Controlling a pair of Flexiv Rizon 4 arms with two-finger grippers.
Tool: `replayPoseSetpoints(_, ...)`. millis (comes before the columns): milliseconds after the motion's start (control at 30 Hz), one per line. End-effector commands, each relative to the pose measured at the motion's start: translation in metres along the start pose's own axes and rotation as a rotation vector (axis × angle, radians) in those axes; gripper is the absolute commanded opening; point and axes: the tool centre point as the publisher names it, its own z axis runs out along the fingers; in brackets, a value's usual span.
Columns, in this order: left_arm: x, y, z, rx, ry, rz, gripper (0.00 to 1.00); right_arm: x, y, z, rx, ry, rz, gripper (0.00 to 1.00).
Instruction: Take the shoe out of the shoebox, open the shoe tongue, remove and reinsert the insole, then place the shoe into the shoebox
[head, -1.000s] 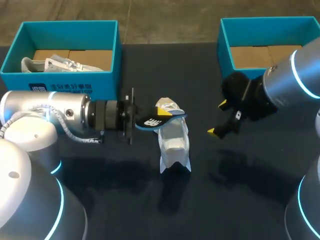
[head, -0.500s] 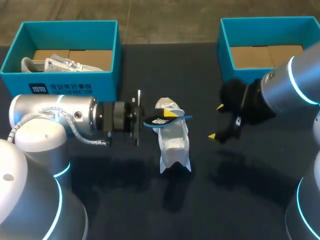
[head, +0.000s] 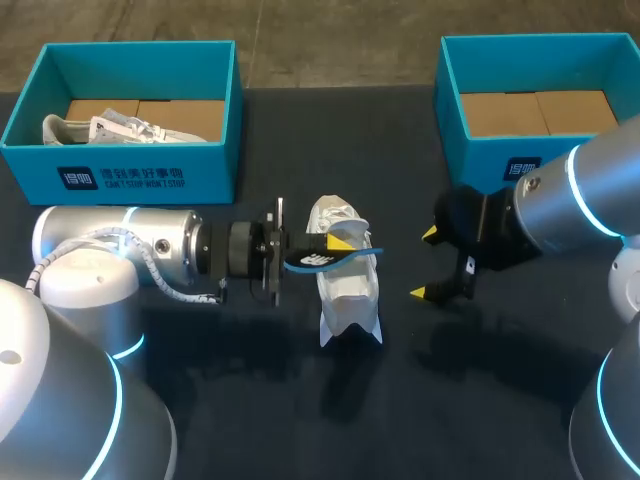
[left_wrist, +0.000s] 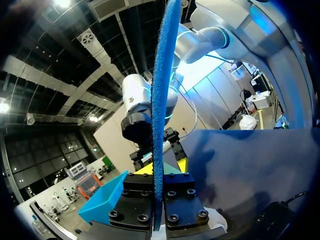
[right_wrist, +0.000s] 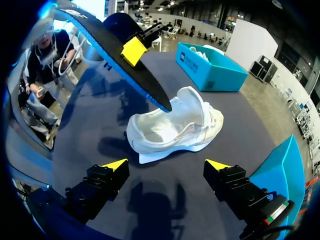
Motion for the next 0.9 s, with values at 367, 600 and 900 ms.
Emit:
replayPoseSetpoints(367, 0.010, 0.022, -0.003, -0.007, -0.010, -0.003, 0.00, -0.001, -0.014, 0.002, -0.040, 0.074, -0.173, 1.00)
replayPoseSetpoints(600, 0.012, 0.026, -0.007, -0.019, -0.023, -0.009, 0.00, -0.007, -0.018, 0.001, 0.000, 0.113, -0.206, 1.00)
replayPoseSetpoints(900, 0.019, 0.036, -0.005, -0.040, -0.011, -0.014, 0.00, -0.017, -0.005, 0.016, 0.103, 0.097, -0.282, 1.00)
